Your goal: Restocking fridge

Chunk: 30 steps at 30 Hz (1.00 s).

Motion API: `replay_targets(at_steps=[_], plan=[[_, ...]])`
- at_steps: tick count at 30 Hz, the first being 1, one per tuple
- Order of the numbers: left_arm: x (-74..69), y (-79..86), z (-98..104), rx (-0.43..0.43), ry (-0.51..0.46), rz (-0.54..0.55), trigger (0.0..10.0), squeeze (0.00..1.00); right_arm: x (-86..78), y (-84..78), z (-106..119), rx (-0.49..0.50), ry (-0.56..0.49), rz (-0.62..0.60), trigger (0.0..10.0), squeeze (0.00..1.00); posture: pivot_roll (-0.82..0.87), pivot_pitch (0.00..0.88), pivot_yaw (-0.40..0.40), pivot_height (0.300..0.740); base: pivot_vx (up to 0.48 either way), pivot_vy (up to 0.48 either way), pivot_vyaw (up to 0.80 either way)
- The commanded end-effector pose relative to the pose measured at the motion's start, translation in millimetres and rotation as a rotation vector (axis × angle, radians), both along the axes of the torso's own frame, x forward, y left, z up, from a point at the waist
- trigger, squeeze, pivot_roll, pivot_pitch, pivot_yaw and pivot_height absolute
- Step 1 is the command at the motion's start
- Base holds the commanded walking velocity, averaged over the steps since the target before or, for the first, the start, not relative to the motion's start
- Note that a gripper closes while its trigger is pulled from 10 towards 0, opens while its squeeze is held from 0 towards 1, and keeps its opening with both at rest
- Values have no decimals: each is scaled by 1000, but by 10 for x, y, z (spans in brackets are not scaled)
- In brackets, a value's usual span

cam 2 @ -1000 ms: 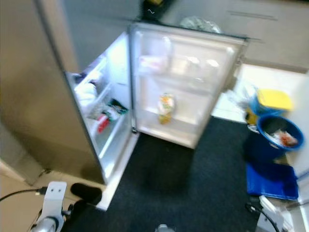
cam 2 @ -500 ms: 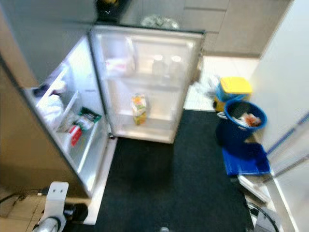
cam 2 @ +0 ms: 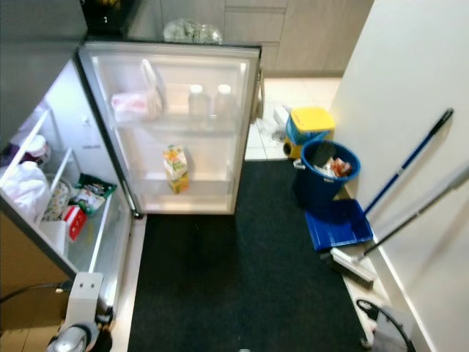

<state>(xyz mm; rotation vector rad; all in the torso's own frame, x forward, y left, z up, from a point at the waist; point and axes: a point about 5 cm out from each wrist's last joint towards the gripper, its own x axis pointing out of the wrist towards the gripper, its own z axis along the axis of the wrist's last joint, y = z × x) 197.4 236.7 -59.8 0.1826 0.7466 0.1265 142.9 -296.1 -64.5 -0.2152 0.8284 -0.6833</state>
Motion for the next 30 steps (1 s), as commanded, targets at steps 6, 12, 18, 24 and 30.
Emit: replay_targets(at_steps=[6, 12, 18, 24, 30], plan=[[-33, 15, -9, 11, 0, -16, 10000, 0, 136, 172, -3, 17, -32, 101, 10000, 0, 11, 55, -31, 740, 391, 0, 0], [-49, 25, -17, 12, 6, -16, 10000, 0, 111, 160, -10, 23, -31, 85, 10000, 0, 11, 56, -31, 740, 411, 0, 0], [-61, 29, -24, 13, 11, -16, 10000, 0, 80, 106, -4, 24, -32, 61, 10000, 0, 11, 56, -33, 740, 357, 0, -291], [-58, 13, -29, 11, 13, -17, 10000, 0, 80, 79, 5, 25, -36, 51, 10000, 0, 10, 56, -32, 740, 315, 0, -760], [-50, 6, -26, 11, 10, -20, 10000, 0, 83, 82, 5, 27, -37, 49, 10000, 0, 11, 56, -31, 740, 297, 0, -750]])
